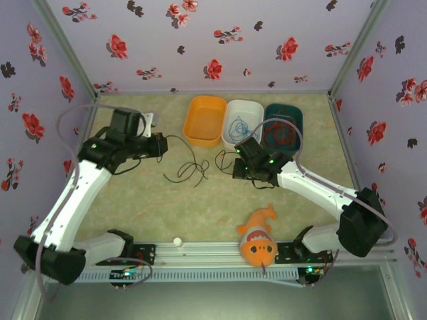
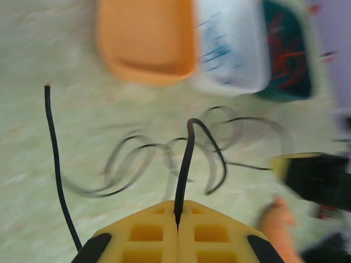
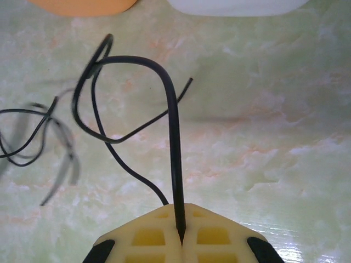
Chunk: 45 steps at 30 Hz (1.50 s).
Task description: Untangle the cables
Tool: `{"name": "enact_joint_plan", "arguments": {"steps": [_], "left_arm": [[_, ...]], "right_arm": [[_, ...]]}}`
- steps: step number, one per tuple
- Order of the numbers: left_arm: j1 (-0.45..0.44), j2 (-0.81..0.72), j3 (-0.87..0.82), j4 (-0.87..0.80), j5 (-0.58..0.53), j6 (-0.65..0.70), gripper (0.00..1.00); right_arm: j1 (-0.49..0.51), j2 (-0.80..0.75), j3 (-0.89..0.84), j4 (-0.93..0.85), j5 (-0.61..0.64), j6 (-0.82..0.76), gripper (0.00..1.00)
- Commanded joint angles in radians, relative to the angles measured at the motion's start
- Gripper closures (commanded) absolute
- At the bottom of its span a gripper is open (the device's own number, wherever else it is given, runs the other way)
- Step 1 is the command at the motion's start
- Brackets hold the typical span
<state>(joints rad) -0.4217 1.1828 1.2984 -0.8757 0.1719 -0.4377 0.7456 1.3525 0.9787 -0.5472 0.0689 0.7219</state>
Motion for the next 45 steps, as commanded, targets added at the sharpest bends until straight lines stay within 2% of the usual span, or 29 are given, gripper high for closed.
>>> {"name": "enact_joint_plan", "arguments": {"steps": [1, 5, 7, 12, 17, 20, 33, 40, 45], "left_arm": [[-0.007, 0.02, -0.001, -0.093, -0.286, 0.071, 1.0], [-0.016, 0.029, 0.006, -0.048, -0.327, 0.091, 1.0], [-0.023, 0.052, 0.01, -0.048, -0.304, 0.089, 1.0], [-0.057, -0.038, -0.033, 0.16, -0.218, 0.072, 1.0], [-0.065, -0.087, -0.018, 0.22, -0.184, 0.047, 1.0], [-0.072, -0.092, -0.004, 0.233, -0.135, 0.026, 1.0], [-0.133, -0.141, 0.099, 0.237, -0.048, 0.048, 1.0], [-0.162, -0.159, 0.164, 0.247, 0.022, 0.053, 1.0], [-0.169, -0.168, 0.189, 0.29, 0.075, 0.051, 1.0]], "right_arm": [[-0.002, 0.009, 0.015, 0.047, -0.046, -0.004, 1.0], [0.004, 0.013, 0.004, 0.094, -0.08, 0.02, 1.0], [0.006, 0.019, 0.007, 0.107, -0.103, 0.023, 1.0], [0.017, 0.028, 0.037, 0.115, -0.131, 0.02, 1.0], [0.027, 0.029, 0.022, 0.294, -0.27, 0.073, 1.0], [0.031, 0.053, 0.027, 0.329, -0.302, 0.1, 1.0], [0.029, 0.14, 0.042, 0.087, -0.143, 0.099, 1.0], [0.027, 0.115, 0.044, 0.099, -0.14, 0.073, 0.8], [0.017, 0.079, 0.051, 0.081, -0.115, 0.053, 0.79]]}}
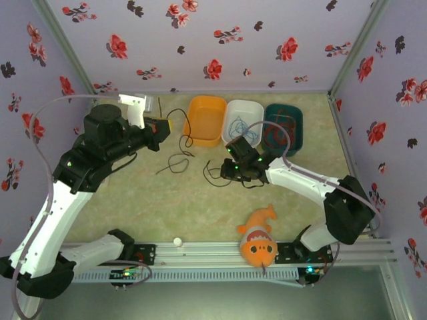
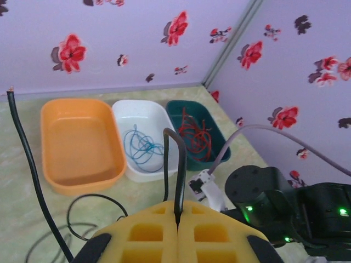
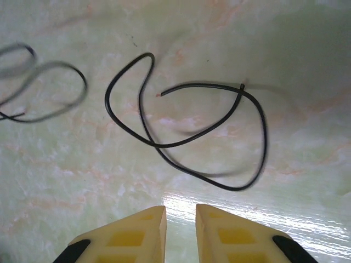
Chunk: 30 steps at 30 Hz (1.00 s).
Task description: Untangle the cables
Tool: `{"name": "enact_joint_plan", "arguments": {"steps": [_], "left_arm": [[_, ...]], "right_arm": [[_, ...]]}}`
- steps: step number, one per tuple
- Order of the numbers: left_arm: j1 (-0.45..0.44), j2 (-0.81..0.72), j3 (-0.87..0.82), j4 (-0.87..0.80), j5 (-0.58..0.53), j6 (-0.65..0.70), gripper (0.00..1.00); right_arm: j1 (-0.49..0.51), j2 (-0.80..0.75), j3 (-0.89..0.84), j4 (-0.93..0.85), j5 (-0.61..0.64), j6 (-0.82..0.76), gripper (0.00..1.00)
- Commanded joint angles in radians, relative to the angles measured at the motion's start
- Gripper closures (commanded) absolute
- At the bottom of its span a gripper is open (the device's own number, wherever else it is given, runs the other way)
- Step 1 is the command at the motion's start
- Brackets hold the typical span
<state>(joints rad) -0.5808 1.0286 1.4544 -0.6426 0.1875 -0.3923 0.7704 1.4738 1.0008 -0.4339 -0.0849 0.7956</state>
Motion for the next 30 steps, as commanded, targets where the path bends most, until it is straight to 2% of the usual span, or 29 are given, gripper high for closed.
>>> {"name": "enact_joint_plan", "arguments": {"steps": [1, 3, 6, 8, 11, 16, 20, 25, 29, 30], "left_arm": [[-0.011, -0.018, 0.036, 0.077, 0.084, 0.004, 1.0], [-0.014, -0.022, 0.046, 0.109, 0.118, 0.0, 1.0], [-0.016, -0.021, 0.053, 0.132, 0.124, 0.0, 1.0], [-0.016, -0.016, 0.048, 0.142, 0.125, 0.001, 1.0], [-0.016, -0.004, 0.03, 0.148, 0.126, -0.004, 1.0], [-0.016, 0.02, 0.009, 0.169, 0.103, -0.017, 1.0], [-0.014, 0.05, 0.018, 0.158, -0.002, -0.006, 1.0], [-0.011, 0.148, 0.075, 0.129, -0.122, 0.015, 1.0], [-0.008, 0.267, 0.142, 0.112, -0.198, 0.042, 1.0], [-0.008, 0.3, 0.16, 0.109, -0.208, 0.048, 1.0]], "right_arm": [[-0.01, -0.049, 0.028, -0.029, 0.038, -0.026, 0.78], [-0.01, -0.072, 0.022, 0.002, 0.022, -0.036, 0.72], [-0.012, -0.112, 0.023, 0.071, 0.001, -0.055, 0.57], [-0.018, -0.13, 0.027, 0.111, -0.003, -0.063, 0.51], [-0.027, -0.126, 0.036, 0.181, -0.022, -0.067, 0.46], [-0.03, -0.07, 0.043, 0.219, -0.061, -0.046, 0.46], [-0.04, -0.095, 0.03, 0.102, 0.05, -0.046, 0.44], [-0.061, -0.17, 0.021, -0.073, 0.248, -0.03, 0.38], [-0.085, -0.241, -0.001, -0.119, 0.322, -0.028, 0.34], [-0.091, -0.259, -0.005, -0.125, 0.331, -0.032, 0.3]]}}
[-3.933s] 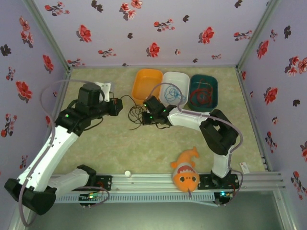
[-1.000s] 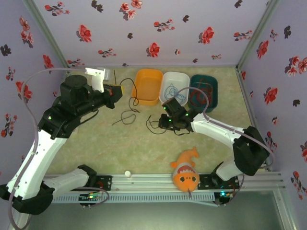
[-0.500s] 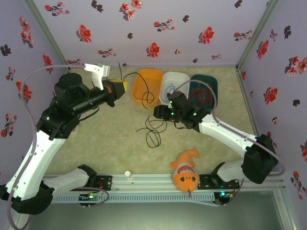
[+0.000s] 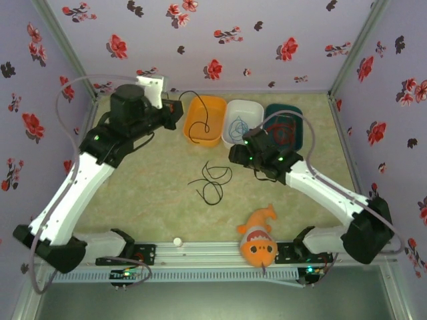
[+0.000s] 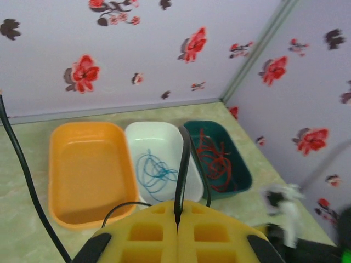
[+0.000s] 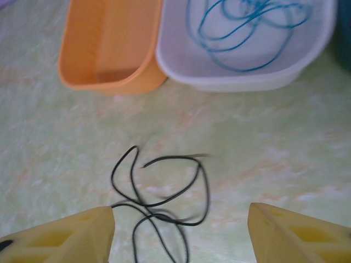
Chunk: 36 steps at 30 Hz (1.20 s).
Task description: Untangle the cables
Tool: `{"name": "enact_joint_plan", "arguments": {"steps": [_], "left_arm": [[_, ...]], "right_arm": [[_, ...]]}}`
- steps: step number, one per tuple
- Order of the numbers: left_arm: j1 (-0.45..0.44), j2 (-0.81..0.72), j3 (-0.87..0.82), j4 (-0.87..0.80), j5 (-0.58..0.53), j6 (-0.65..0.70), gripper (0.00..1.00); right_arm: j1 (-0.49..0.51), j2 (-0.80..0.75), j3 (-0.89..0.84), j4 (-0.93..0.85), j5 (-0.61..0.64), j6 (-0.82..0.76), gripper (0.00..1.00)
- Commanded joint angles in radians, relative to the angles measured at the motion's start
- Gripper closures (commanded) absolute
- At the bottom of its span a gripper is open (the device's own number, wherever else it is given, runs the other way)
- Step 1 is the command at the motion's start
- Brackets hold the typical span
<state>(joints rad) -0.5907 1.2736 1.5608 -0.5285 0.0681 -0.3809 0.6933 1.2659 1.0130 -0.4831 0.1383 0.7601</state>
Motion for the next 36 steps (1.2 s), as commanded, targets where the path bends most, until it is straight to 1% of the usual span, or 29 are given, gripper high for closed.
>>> {"name": "enact_joint_plan", "arguments": {"steps": [1, 5, 8, 11, 12, 15, 21, 24, 27, 30, 36], "left_arm": [[0.002, 0.096, 0.074, -0.003, -0.095, 0.043, 1.0], [0.001, 0.253, 0.166, -0.021, -0.138, 0.059, 1.0], [0.0, 0.374, 0.253, -0.041, -0.203, 0.085, 1.0], [0.0, 0.494, 0.346, -0.069, -0.23, 0.104, 1.0], [0.0, 0.532, 0.377, -0.077, -0.232, 0.106, 1.0], [-0.001, 0.635, 0.451, -0.092, -0.221, 0.098, 1.0], [0.002, 0.784, 0.537, -0.105, -0.165, 0.083, 1.0], [0.007, 0.84, 0.574, -0.128, -0.156, 0.089, 1.0], [0.012, 0.882, 0.591, -0.145, -0.118, 0.096, 1.0], [0.026, 0.914, 0.59, -0.149, -0.059, 0.102, 1.0], [0.073, 0.968, 0.591, -0.155, 0.122, 0.117, 1.0]], "right_arm": [[-0.018, -0.067, -0.018, -0.08, 0.116, -0.002, 0.29], [-0.026, -0.112, -0.011, -0.099, 0.145, -0.034, 0.24], [-0.029, -0.136, 0.004, -0.124, 0.173, -0.056, 0.15], [-0.032, -0.162, 0.005, -0.126, 0.183, -0.069, 0.1], [-0.033, -0.17, 0.004, -0.125, 0.185, -0.073, 0.01], [-0.036, -0.193, 0.005, -0.126, 0.19, -0.082, 0.01], [-0.038, -0.248, -0.001, -0.12, 0.24, -0.099, 0.01], [-0.038, -0.283, -0.017, -0.108, 0.256, -0.101, 0.01], [-0.038, -0.318, -0.041, -0.082, 0.263, -0.105, 0.01], [-0.038, -0.338, -0.052, -0.08, 0.277, -0.104, 0.01], [-0.038, -0.346, -0.059, -0.083, 0.273, -0.105, 0.01]]}}
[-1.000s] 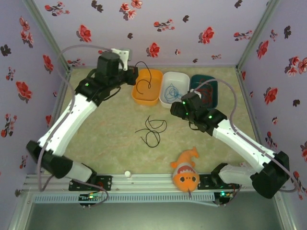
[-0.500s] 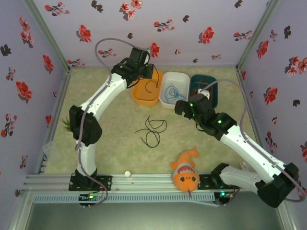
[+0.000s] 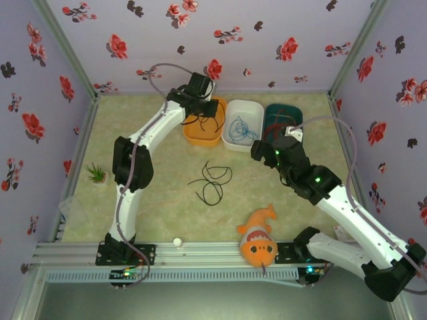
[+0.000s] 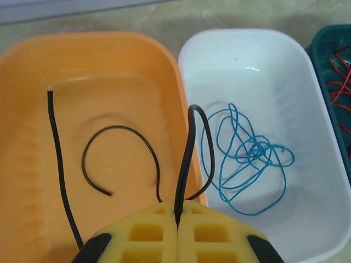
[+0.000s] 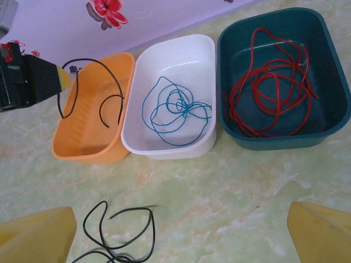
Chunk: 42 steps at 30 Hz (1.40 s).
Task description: Untangle the cables
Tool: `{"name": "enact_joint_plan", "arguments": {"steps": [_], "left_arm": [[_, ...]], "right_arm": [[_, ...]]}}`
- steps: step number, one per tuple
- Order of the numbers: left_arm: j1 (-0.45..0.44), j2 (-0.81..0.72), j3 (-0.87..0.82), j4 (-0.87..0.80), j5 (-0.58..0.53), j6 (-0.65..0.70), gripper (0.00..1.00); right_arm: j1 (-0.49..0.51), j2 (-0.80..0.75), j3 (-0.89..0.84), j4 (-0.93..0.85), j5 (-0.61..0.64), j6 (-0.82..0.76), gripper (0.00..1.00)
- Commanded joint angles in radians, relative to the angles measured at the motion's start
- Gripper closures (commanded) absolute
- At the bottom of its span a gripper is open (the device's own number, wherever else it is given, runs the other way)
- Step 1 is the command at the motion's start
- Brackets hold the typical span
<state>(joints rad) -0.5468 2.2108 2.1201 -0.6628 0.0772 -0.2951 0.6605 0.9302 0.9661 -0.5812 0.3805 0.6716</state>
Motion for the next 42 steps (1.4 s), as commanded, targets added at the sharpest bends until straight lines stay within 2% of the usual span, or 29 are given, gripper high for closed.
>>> {"name": "enact_joint_plan", "arguments": {"steps": [1, 4, 8, 12, 22, 33, 38, 42], "left_arm": [[0.037, 0.037, 0.031, -0.022, 0.13, 0.032, 1.0], [0.059, 0.054, 0.025, -0.017, 0.172, 0.019, 1.0], [0.084, 0.075, 0.02, -0.009, 0.177, -0.014, 1.0], [0.113, 0.094, -0.01, 0.041, 0.172, -0.114, 1.0], [0.115, 0.175, 0.006, 0.085, 0.044, -0.271, 1.0], [0.109, 0.165, -0.003, 0.116, -0.1, -0.371, 1.0], [0.107, 0.159, -0.003, 0.131, -0.116, -0.402, 0.93], [0.096, 0.141, -0.003, 0.144, -0.116, -0.396, 0.74]], "right_arm": [[-0.006, -0.007, -0.012, 0.015, 0.028, -0.017, 0.01], [-0.005, -0.001, -0.016, 0.016, 0.023, -0.013, 0.01], [-0.005, 0.019, -0.015, 0.021, 0.005, -0.01, 0.01], [-0.006, 0.049, -0.011, 0.027, -0.016, -0.003, 0.01], [-0.006, 0.107, 0.002, 0.048, -0.076, -0.004, 0.02], [-0.005, 0.149, -0.003, 0.067, -0.113, 0.001, 0.05], [-0.005, 0.166, -0.001, 0.075, -0.124, -0.002, 0.06], [-0.006, 0.174, 0.006, 0.071, -0.125, -0.009, 0.07]]}}
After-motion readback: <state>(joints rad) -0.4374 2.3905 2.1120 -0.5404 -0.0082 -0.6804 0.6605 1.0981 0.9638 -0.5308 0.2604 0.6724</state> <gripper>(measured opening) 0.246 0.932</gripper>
